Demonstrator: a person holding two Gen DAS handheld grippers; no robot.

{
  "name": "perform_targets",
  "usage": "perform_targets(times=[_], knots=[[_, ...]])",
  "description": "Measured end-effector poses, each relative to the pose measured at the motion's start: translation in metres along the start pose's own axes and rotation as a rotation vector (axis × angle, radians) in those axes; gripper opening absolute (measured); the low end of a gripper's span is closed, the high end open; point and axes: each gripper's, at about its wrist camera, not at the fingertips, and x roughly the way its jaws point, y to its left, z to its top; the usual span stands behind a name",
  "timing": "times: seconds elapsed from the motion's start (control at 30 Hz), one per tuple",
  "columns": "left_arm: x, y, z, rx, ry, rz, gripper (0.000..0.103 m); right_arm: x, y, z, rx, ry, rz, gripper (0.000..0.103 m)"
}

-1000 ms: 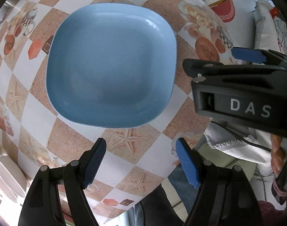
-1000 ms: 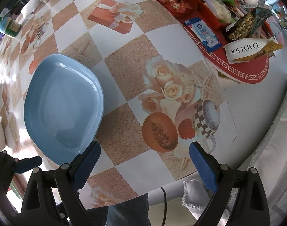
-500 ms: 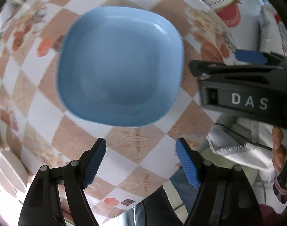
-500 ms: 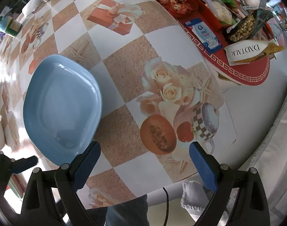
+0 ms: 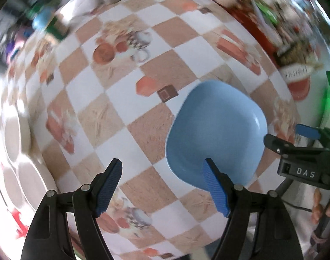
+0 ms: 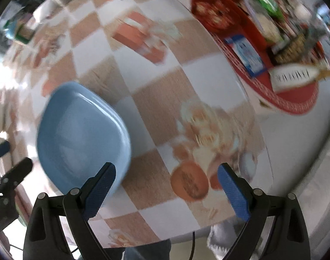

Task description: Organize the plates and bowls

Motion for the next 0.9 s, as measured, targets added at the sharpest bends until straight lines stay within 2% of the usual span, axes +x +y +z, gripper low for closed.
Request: perform_targets(times=[0.17, 0.37, 0.47, 0.6, 0.8, 0.9], knots=[[0.016, 0.007, -0.024, -0.161, 0.063, -0.008, 0.079, 0.000, 0.027, 0.027, -0.195, -0.029, 0.010, 0.096], [0.027, 0.008, -0.030, -0.299, 0.051, -0.040, 0.079, 0.018, 0.059, 0.049, -0.364, -0.016, -0.041, 0.096], [0.037, -0.002, -0.019, -0.314, 0.038, -0.045, 0.079, 0.024, 0.070, 0.055, -0.411, -0.015, -0.069, 0.096], [0.056, -0.009, -0.014, -0.318, 0.067, -0.042, 0.079, 0.036, 0.080, 0.055, -0.457, 0.017, -0.110, 0.096], [0.062, -0.014, -0.026, -0.293, 0.092, -0.034, 0.079, 0.038, 0.088, 0.043, -0.469, 0.043, -0.087, 0.096], [0.057, -0.002, -0.038, -0.251, 0.099, -0.034, 0.079, 0.039, 0.095, 0.034, -0.472, 0.058, -0.074, 0.096]])
